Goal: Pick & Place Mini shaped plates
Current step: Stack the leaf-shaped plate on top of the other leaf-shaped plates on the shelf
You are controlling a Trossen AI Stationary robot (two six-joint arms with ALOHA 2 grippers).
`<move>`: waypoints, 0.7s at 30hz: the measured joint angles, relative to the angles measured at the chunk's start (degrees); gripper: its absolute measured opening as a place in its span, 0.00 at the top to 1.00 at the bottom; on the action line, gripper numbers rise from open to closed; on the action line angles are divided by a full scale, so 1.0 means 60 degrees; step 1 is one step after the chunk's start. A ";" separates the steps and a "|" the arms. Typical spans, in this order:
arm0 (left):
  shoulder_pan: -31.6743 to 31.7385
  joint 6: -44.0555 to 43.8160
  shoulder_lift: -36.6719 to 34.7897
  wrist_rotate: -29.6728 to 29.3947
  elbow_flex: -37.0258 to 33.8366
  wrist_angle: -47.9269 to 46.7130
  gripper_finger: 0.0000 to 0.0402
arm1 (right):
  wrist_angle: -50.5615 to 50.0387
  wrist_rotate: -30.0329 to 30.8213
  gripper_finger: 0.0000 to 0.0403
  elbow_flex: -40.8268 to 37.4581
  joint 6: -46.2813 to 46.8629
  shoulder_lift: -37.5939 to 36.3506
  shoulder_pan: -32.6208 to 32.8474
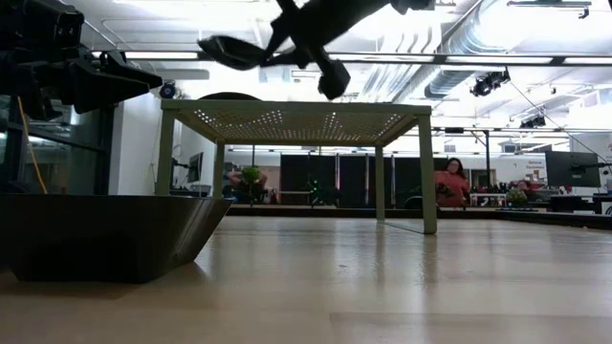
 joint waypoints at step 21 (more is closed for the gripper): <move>-0.0001 -0.0003 0.0000 0.0000 0.0003 0.0000 0.52 | -0.1666 0.0880 0.99 0.1033 0.0969 0.0053 0.0654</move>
